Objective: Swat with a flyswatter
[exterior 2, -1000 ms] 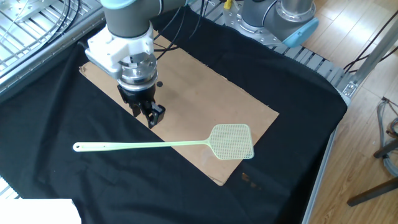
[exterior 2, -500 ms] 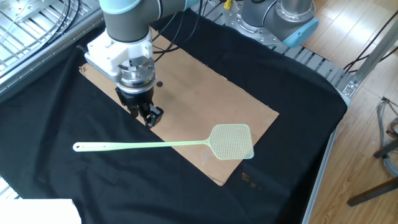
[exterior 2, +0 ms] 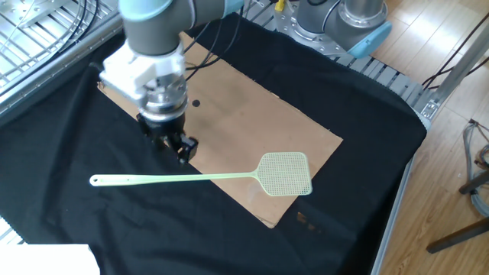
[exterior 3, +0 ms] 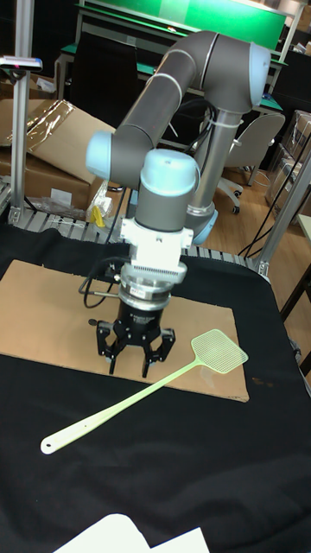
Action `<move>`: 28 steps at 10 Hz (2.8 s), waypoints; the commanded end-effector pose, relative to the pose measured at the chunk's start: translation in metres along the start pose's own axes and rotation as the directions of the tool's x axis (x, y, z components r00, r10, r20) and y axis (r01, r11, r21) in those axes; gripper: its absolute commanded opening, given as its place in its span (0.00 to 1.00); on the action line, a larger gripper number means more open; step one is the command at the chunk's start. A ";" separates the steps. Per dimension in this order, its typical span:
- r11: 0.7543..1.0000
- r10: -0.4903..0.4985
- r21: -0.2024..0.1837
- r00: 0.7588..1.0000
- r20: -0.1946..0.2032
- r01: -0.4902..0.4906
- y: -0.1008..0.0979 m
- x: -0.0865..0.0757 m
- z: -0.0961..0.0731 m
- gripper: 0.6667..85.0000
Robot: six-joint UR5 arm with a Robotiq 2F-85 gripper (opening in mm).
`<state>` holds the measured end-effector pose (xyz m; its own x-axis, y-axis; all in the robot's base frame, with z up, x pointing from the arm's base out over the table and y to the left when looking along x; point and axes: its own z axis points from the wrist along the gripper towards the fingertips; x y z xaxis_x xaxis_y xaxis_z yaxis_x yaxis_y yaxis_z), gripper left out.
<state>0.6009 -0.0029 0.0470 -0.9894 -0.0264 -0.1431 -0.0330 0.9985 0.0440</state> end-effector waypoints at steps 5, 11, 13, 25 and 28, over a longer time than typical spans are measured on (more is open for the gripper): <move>0.994 0.111 -0.008 0.993 -0.031 -0.111 -0.016 -0.023 0.032 0.65; 0.995 0.104 0.000 0.994 -0.016 -0.104 -0.027 -0.021 0.051 0.65; 0.995 0.103 0.003 0.994 -0.021 -0.103 -0.025 -0.023 0.052 0.65; 0.996 0.094 0.010 0.994 -0.063 -0.094 -0.011 -0.036 0.046 0.62; 0.996 0.085 0.005 0.994 -0.064 -0.085 -0.017 -0.035 0.051 0.61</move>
<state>0.6423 -0.0136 0.0039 -0.9958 0.0537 -0.0742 0.0510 0.9980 0.0378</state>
